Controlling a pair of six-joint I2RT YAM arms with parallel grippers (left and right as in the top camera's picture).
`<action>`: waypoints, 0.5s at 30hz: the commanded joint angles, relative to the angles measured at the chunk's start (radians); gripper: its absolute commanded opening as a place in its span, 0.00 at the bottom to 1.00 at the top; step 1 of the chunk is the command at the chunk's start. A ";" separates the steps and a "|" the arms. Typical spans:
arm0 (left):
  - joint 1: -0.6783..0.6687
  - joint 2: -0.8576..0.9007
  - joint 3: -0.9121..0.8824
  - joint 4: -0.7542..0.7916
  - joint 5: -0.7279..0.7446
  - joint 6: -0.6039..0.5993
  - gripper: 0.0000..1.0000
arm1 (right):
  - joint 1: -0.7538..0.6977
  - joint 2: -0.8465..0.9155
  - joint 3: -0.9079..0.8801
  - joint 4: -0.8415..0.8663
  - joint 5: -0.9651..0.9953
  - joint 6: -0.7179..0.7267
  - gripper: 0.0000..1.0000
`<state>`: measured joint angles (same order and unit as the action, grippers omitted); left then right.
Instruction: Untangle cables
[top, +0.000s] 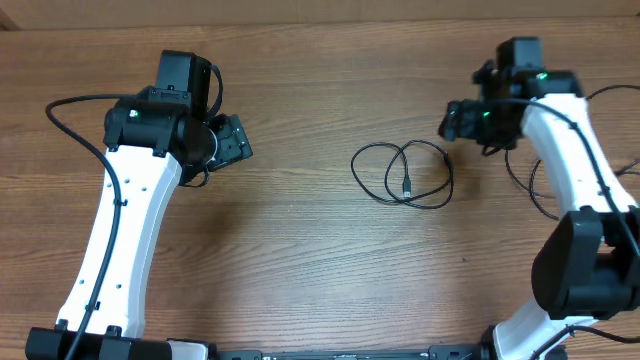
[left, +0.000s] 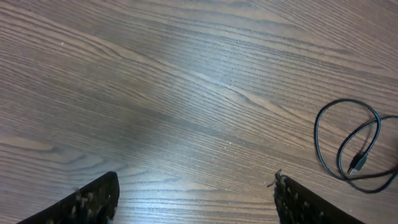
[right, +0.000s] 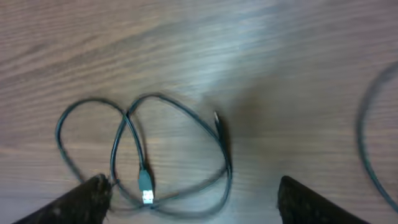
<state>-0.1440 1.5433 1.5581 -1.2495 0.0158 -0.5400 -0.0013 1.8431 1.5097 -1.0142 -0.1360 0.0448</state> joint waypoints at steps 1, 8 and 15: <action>-0.002 -0.025 -0.001 -0.002 0.003 0.024 0.79 | 0.032 -0.001 -0.096 0.103 0.015 -0.021 0.80; -0.002 -0.025 -0.001 -0.003 0.003 0.024 0.79 | 0.072 -0.001 -0.282 0.373 0.010 -0.130 0.80; -0.002 -0.025 -0.001 -0.003 0.003 0.024 0.79 | 0.078 -0.001 -0.374 0.488 0.011 -0.309 0.89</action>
<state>-0.1440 1.5429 1.5581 -1.2499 0.0158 -0.5400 0.0727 1.8431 1.1622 -0.5598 -0.1257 -0.1562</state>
